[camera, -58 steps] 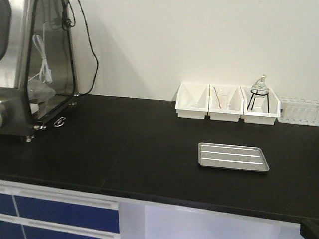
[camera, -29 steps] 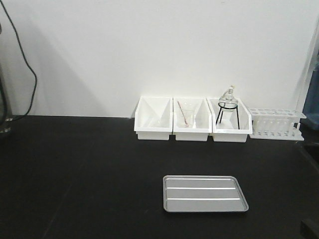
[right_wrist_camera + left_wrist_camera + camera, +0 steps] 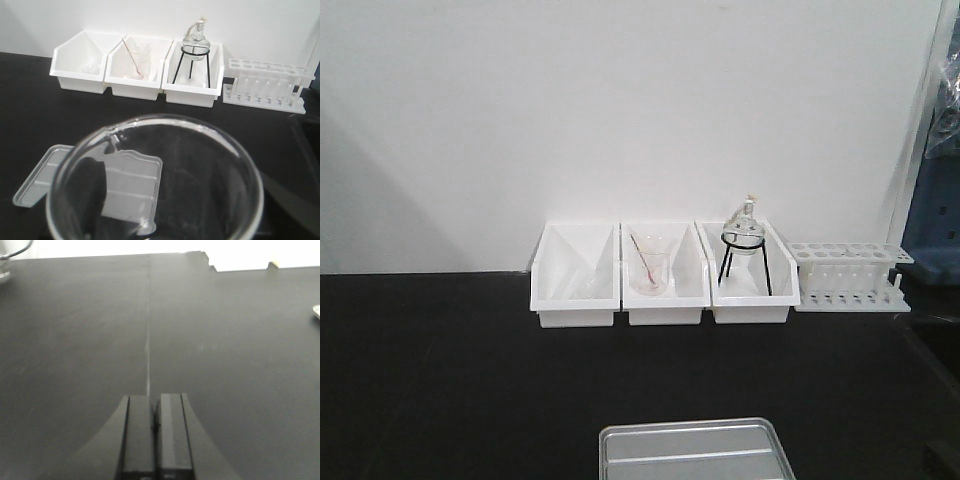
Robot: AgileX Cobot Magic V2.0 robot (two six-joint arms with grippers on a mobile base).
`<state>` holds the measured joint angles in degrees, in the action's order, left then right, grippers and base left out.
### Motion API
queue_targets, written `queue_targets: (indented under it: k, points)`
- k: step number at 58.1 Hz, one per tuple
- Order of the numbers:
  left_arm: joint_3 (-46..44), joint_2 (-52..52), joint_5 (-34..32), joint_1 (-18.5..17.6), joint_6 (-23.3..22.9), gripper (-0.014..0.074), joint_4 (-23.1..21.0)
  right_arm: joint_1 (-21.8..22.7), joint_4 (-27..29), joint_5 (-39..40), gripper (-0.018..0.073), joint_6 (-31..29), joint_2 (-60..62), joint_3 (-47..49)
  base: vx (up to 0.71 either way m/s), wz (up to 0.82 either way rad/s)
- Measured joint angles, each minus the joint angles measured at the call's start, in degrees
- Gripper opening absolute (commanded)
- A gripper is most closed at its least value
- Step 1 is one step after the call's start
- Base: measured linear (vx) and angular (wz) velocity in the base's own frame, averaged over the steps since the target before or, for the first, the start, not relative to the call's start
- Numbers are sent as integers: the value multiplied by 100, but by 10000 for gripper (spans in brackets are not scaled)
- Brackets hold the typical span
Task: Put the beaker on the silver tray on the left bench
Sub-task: 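Lower the held beaker toward the silver tray with the right gripper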
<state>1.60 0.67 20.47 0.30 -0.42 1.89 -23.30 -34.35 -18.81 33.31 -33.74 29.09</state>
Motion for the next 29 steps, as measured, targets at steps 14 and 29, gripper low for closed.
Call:
queue_targets:
  k: [14, 29]
  points:
    - [0, 0, 0, 0, 0, 1, 0, 0, 0, -10, -8, 0, 0, 0, 13, -2]
    - [0, 0, 0, 0, 0, 1, 0, 0, 0, -10, -8, 0, 0, 0, 2, 0]
